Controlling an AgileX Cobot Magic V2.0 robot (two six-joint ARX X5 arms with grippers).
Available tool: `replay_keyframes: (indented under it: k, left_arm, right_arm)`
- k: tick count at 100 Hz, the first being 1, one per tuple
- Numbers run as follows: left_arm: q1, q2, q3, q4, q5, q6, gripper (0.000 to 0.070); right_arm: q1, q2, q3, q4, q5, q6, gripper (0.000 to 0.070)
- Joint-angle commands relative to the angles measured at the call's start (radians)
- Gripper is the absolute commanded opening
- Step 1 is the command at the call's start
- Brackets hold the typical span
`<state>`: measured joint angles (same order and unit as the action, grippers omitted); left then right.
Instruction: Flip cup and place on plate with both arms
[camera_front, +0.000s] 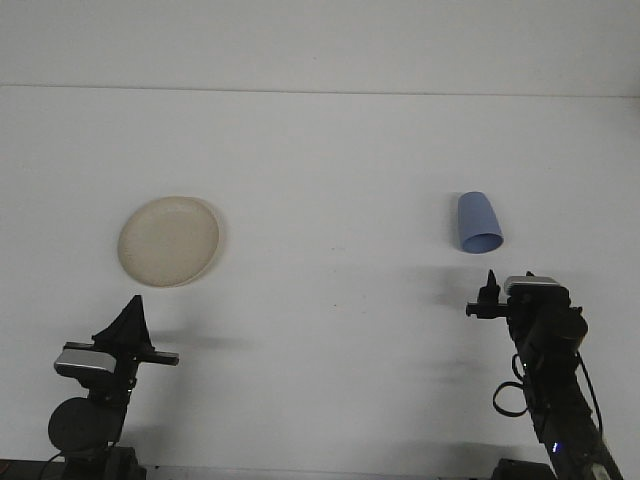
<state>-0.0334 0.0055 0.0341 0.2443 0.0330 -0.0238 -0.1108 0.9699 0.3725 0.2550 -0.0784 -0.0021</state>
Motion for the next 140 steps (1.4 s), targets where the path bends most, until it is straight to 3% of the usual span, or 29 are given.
replay_keyframes:
  k: [1,16,42,106,113,131,140]
  left_arm:
    - [0.000,-0.002,-0.020,0.012,0.005,0.008,0.0011]
    - [0.000,-0.002,-0.020,0.012,0.005,0.009,0.0011]
    - [0.000,-0.002,-0.020,0.012,0.005,0.008,0.0011]
    - [0.000,-0.002,-0.020,0.012,0.005,0.009,0.0011]
    - [0.000,-0.002,-0.020,0.012,0.005,0.009,0.0011]
    - [0.000,-0.002,-0.020,0.012,0.005,0.009,0.0011]
    - [0.000,-0.002,-0.020,0.012,0.005,0.009,0.0011]
  right_arm:
    - [-0.017,0.059,0.005,0.068,-0.010,-0.023,0.0457]
    - [-0.061,0.218,0.007,0.264,-0.082,-0.021,0.0457]
    - [-0.081,0.467,0.032,0.515,-0.134,-0.021,0.0458]
    - [-0.081,0.818,0.312,0.537,-0.213,-0.032,0.0449]
    - [-0.081,0.825,0.316,0.543,-0.213,-0.039,0.0373]
    - [-0.081,0.825,0.316,0.553,-0.238,-0.073,0.0009]
    - [-0.081,0.825,0.316,0.552,-0.240,-0.075,0.0000]
